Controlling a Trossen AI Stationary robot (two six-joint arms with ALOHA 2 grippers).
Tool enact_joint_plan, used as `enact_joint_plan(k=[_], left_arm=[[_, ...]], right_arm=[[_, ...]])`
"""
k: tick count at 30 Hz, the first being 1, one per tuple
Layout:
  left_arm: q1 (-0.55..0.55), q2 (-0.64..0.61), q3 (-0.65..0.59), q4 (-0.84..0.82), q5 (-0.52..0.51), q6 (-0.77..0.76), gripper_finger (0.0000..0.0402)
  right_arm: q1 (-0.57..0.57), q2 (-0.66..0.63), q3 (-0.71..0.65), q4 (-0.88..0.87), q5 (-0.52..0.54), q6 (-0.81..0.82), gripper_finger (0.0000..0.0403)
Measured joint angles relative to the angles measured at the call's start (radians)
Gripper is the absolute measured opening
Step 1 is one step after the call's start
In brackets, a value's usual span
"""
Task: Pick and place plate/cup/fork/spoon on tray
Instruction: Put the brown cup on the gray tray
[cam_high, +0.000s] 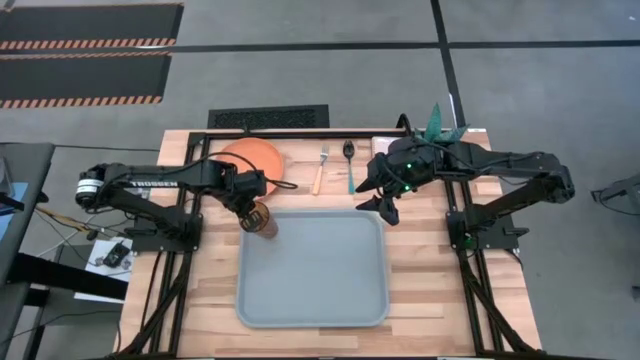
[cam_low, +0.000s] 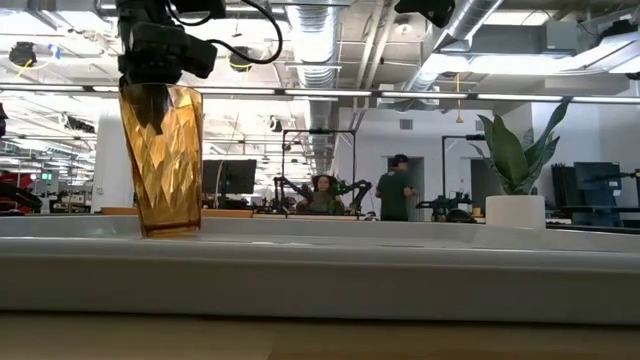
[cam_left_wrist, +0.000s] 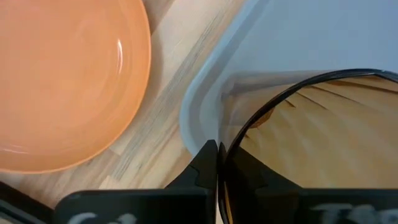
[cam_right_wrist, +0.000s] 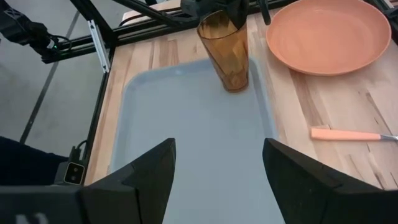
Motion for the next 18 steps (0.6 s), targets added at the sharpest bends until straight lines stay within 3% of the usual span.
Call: enact_joint_plan(k=[10,18], left_arm=[[-0.001,0.001,0.065,-0.063,-0.079,0.013,0.0],[-0.001,0.001,0.01,-0.061,-0.026,0.005,0.0]], right_arm=[[-0.001,0.0,0.0,0.0,0.0,-0.008,0.0265],[-0.001,0.0,0.0,0.0,0.0,-0.008,0.0265]])
